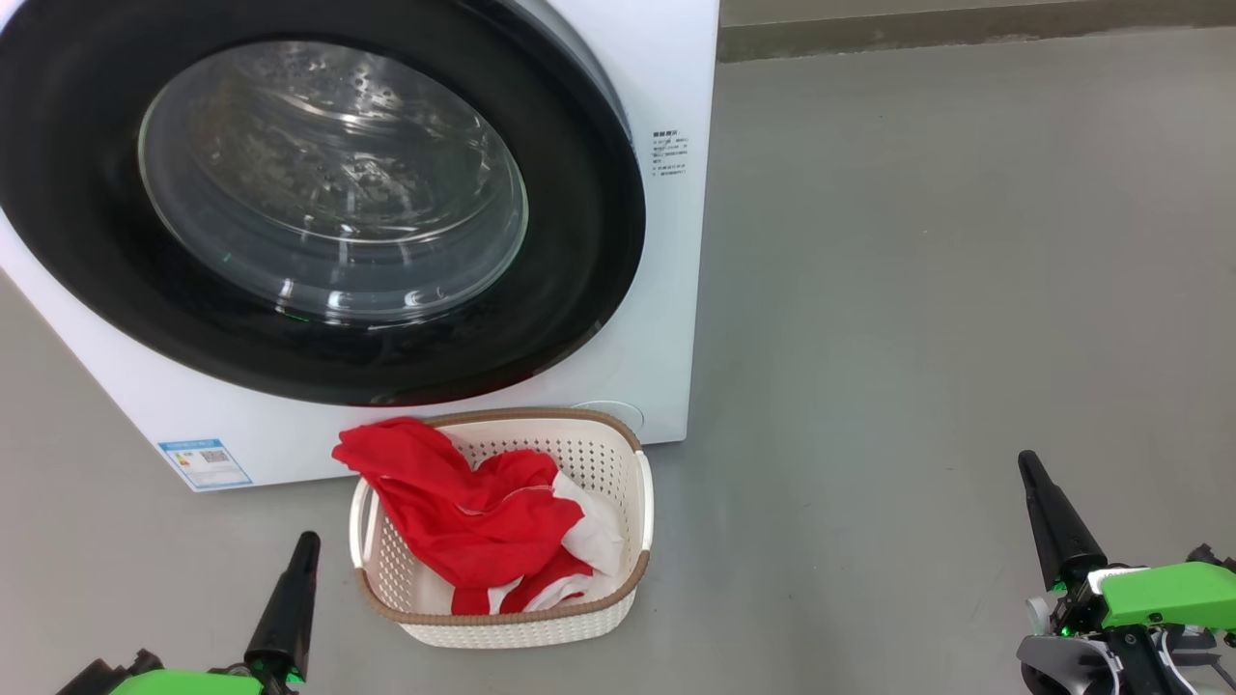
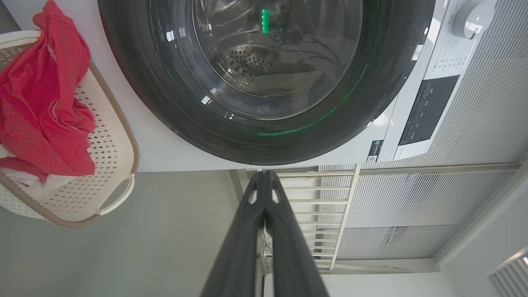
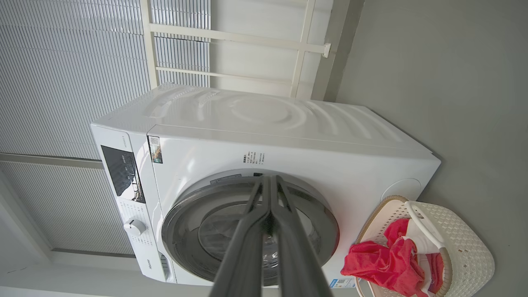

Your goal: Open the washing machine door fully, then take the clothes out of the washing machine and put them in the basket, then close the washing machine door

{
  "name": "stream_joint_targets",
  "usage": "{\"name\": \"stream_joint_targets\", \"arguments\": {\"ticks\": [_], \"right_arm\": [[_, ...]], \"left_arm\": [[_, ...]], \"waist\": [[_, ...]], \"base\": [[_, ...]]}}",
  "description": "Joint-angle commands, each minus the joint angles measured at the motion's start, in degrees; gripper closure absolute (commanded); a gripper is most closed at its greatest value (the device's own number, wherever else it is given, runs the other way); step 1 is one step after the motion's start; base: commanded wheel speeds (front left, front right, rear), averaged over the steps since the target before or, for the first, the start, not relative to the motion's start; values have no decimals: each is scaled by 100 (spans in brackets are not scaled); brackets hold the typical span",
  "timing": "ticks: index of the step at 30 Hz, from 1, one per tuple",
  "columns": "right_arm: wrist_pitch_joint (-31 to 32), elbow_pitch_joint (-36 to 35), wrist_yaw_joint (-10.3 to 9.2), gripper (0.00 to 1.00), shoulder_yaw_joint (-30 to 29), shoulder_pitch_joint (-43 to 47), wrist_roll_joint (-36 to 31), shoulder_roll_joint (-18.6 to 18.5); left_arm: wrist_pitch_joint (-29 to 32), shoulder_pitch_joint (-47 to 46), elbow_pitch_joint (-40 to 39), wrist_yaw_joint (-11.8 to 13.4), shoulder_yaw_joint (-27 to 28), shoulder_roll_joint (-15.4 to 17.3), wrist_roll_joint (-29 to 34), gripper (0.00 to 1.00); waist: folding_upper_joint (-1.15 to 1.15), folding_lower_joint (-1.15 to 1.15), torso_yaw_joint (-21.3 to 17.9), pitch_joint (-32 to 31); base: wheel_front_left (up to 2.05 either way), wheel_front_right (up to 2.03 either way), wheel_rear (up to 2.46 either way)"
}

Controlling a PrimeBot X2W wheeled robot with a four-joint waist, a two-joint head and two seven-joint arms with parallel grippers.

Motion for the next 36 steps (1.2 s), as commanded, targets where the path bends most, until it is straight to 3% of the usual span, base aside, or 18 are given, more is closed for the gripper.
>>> {"name": "stream_joint_targets", "arguments": {"ticks": [1, 36], "right_arm": [[35, -173, 2, 100, 153, -248, -1, -96], [34, -173, 2, 100, 154, -248, -1, -96]], "left_arm": [[31, -231, -121, -40, 214, 48, -53, 100], [48, -233, -120, -40, 235, 33, -36, 100]], "waist": [[0, 0, 0, 0], [0, 0, 0, 0]], "base": [[0, 0, 0], [0, 0, 0]]}}
